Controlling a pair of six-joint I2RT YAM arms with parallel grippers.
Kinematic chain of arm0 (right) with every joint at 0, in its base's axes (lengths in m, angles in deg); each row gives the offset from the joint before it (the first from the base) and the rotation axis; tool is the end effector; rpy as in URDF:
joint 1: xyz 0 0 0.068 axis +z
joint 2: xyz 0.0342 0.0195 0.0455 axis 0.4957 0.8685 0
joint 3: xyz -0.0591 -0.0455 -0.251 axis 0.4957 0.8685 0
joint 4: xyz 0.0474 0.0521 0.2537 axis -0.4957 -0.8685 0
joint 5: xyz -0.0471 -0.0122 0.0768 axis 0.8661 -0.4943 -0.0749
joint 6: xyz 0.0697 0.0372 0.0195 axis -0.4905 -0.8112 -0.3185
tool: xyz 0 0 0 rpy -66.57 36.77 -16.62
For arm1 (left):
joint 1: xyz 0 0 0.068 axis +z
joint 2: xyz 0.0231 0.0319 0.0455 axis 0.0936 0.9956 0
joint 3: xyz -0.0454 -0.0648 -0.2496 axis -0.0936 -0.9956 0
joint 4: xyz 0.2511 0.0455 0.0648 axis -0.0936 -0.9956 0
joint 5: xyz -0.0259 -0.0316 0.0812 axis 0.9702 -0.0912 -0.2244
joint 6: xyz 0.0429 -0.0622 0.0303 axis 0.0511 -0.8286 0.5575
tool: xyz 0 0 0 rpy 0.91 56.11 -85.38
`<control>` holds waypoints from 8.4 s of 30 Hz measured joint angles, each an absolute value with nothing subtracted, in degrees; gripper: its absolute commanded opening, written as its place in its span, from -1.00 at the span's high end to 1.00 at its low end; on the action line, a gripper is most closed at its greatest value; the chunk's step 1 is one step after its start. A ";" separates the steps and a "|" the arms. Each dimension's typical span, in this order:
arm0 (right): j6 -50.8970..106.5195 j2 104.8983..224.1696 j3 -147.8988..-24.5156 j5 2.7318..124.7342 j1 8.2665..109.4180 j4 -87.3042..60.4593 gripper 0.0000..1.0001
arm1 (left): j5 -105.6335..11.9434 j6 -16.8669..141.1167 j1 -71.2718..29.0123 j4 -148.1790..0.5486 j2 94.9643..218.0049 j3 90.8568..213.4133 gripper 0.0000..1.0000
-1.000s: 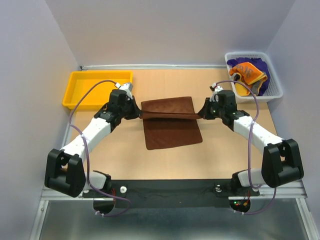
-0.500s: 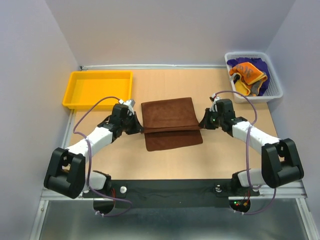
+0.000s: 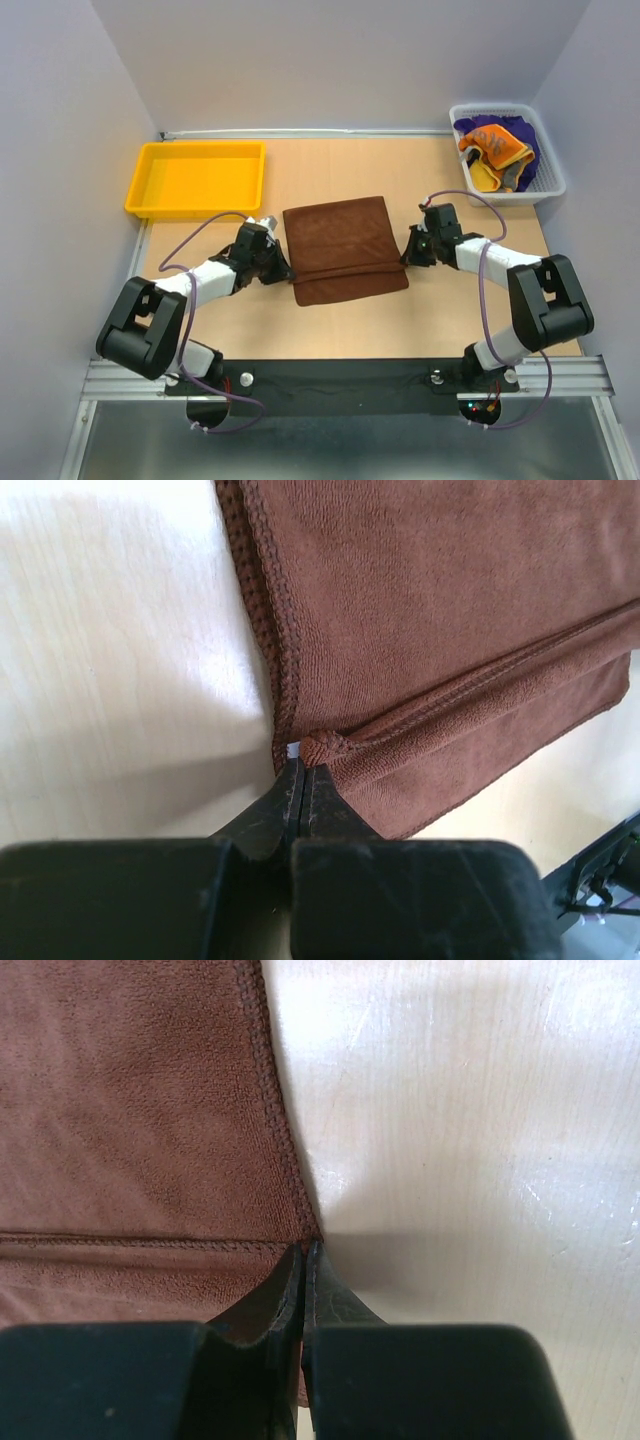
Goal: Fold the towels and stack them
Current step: Fold the towel
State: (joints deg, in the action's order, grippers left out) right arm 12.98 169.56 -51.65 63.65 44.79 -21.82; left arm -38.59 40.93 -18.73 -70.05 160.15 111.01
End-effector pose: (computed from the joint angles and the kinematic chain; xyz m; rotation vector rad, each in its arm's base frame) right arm 0.2915 0.0881 0.1168 0.0906 2.5535 0.4249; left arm 0.2537 -0.1354 0.1230 -0.0276 2.4178 -0.8177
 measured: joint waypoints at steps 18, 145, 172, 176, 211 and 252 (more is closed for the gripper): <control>11.91 167.26 -52.70 63.91 44.79 -22.54 0.98 | -41.98 40.03 -19.45 -74.14 153.59 113.02 1.00; -1.38 161.56 -53.95 89.15 73.20 -40.57 0.18 | -53.92 46.74 -26.40 -74.31 182.64 139.45 0.51; -0.07 155.90 -57.58 84.94 73.20 -36.79 0.12 | -55.49 34.31 -30.16 -80.72 146.79 119.32 0.15; 0.63 160.58 -57.73 85.13 73.20 -34.76 0.12 | -55.14 30.53 -32.04 -83.10 143.78 111.41 0.33; 0.93 167.61 -56.48 85.85 73.20 -27.70 0.12 | -57.83 25.76 -35.19 -86.05 146.33 107.21 0.39; 1.44 167.77 -52.92 86.23 73.18 -25.43 -0.03 | -56.93 26.55 -36.67 -92.54 147.88 109.72 -0.11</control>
State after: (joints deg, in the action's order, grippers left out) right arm 1.44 167.77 -52.92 86.23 73.18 -25.43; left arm -56.93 26.55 -36.67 -92.54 147.88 109.72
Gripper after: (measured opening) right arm 0.475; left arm 0.408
